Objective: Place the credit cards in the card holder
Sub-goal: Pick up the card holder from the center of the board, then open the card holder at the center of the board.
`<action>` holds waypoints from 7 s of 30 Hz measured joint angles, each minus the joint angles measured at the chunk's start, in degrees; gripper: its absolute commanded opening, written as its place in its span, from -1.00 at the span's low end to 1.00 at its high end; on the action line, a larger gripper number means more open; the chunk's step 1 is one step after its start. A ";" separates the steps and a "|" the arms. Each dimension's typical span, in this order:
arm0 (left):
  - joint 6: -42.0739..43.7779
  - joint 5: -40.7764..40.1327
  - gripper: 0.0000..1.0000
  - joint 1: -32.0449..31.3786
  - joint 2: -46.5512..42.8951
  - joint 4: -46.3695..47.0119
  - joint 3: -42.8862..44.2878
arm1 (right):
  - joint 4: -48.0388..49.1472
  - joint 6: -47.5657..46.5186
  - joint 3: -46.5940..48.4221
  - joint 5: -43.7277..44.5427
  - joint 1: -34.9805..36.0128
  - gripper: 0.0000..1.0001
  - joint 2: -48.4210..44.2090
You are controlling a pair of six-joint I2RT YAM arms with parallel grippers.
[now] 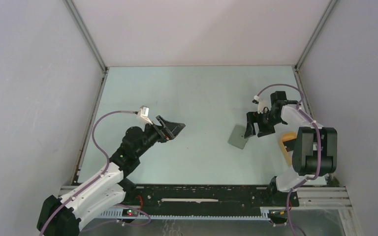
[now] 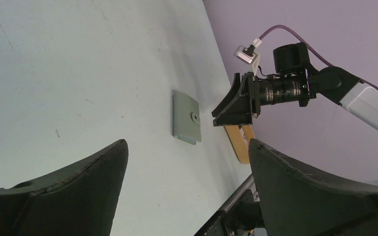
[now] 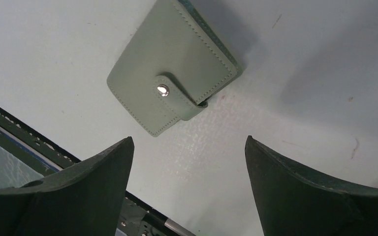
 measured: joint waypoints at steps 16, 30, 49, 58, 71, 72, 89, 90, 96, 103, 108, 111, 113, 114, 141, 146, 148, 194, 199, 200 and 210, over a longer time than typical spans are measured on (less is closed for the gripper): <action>0.02 -1.70 0.92 -0.57 4.74 0.22 0.00 | -0.17 10.95 15.10 1.88 1.27 0.30 20.31; 0.02 -1.18 0.94 -0.74 7.78 1.44 0.00 | -1.86 11.19 15.76 -6.21 7.02 -1.00 21.68; 10.99 8.46 0.97 -1.53 15.02 17.51 -3.93 | -17.64 -23.12 33.64 -30.23 22.73 -1.00 22.01; 18.12 13.40 0.88 -2.86 19.15 28.15 -5.75 | -27.67 -39.21 36.79 -33.22 27.76 -1.00 21.99; 20.72 20.50 0.33 -5.35 30.38 36.72 -5.64 | -31.76 -45.51 38.60 -33.86 31.61 -1.00 21.46; 20.74 20.90 0.24 -5.38 30.84 37.00 -5.64 | -32.11 -45.88 38.82 -33.99 31.61 -1.00 21.46; 8.07 22.34 -1.00 -5.68 39.56 50.18 -5.01 | -28.92 -40.63 39.10 -32.81 27.85 0.17 14.86; 6.54 22.21 -1.00 -5.62 39.56 50.12 -5.01 | -28.50 -40.19 39.10 -32.76 26.43 0.21 13.29; -3.58 21.35 -1.00 -4.96 38.60 40.41 -1.88 | -21.77 -40.33 32.70 -30.64 24.04 0.25 0.57; -15.93 19.50 -1.00 -3.30 37.11 30.80 0.90 | -11.52 -37.00 20.98 -23.32 32.48 0.18 -6.45; -18.99 19.43 -1.00 -3.61 36.15 26.16 2.62 | -5.33 -33.75 18.03 -16.85 33.38 0.15 -4.76; -19.15 19.41 -1.00 -3.82 35.10 23.91 3.69 | -2.16 -32.72 17.22 -13.94 35.21 0.15 -3.87; -19.15 19.39 -1.00 -3.91 34.53 23.37 4.02 | -0.90 -32.35 16.57 -12.81 36.59 0.15 -3.34; -19.15 19.39 -1.00 -3.91 34.32 23.15 4.13 | -0.09 -32.17 16.04 -12.22 37.29 0.15 -3.04; -20.24 18.25 -1.00 -3.61 34.45 20.06 4.13 | 6.97 -30.84 11.04 -6.86 40.02 -0.85 -1.68; -20.61 18.58 -1.00 -2.99 35.12 23.76 4.02 | 7.39 -28.37 10.73 -12.55 34.97 -0.60 -2.21; -20.65 18.69 -1.00 -2.82 35.54 26.43 4.00 | 7.23 -26.40 10.71 -15.45 31.47 -0.33 -2.29; -15.76 22.05 0.27 2.16 35.50 55.93 -5.46 | 7.87 1.42 6.93 -41.72 17.55 -1.00 -0.92; -8.11 13.22 0.41 6.08 18.34 37.24 -7.91 | 7.80 1.92 6.93 -32.13 19.08 -1.00 -0.85; -6.12 11.67 0.41 6.08 14.56 33.27 -7.87 | 7.91 2.38 6.93 -30.27 19.85 -1.00 -0.66; 1.75 5.44 0.33 6.08 0.92 11.80 -7.76 | 8.59 5.27 6.93 -25.09 24.41 -1.00 5.33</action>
